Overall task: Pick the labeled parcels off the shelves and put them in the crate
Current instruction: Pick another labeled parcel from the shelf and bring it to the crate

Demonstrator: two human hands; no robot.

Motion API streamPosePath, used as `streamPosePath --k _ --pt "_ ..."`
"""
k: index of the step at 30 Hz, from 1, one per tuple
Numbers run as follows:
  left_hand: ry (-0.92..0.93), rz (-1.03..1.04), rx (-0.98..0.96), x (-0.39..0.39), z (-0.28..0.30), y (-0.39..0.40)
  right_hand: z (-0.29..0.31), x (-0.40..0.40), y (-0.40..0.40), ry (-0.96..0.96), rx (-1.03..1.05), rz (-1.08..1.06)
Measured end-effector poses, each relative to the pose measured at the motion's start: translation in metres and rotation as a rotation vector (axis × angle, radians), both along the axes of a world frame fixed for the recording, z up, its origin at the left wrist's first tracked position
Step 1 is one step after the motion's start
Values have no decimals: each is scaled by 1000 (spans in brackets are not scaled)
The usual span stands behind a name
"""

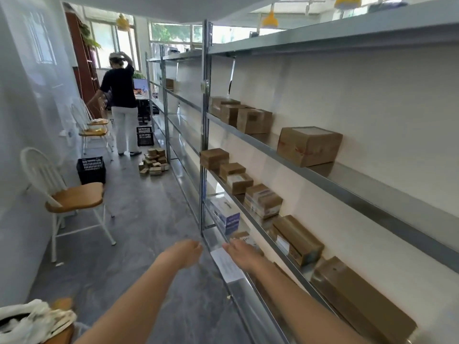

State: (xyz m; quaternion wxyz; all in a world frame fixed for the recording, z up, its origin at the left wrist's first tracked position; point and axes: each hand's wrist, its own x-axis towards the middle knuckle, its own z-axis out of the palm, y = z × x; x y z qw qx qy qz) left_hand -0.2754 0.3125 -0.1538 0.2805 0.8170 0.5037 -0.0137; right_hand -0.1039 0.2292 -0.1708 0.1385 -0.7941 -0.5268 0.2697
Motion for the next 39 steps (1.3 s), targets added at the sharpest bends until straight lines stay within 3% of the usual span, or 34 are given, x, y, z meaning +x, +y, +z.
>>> streamPosePath --k 14,20,23,26,30,33,35,39 --pt "-15 -63 69 71 -8 196 -5 60 200 8 132 45" --pt "-39 -90 86 139 17 281 45 119 279 -316 362 196" --pt "-235 -127 110 175 40 316 86 150 313 -354 555 98" --pt "-630 -152 95 213 65 343 111 177 335 -373 688 -52" --pt "-1008 -61 146 273 101 386 134 209 364 -335 754 -288" --pt "-1297 14 32 309 137 418 149 222 387 -276 857 -451" --pt "-1410 28 -114 328 154 442 156 227 401 -236 912 -524" --pt "-1403 -84 -306 357 165 479 164 237 425 -145 986 -729"
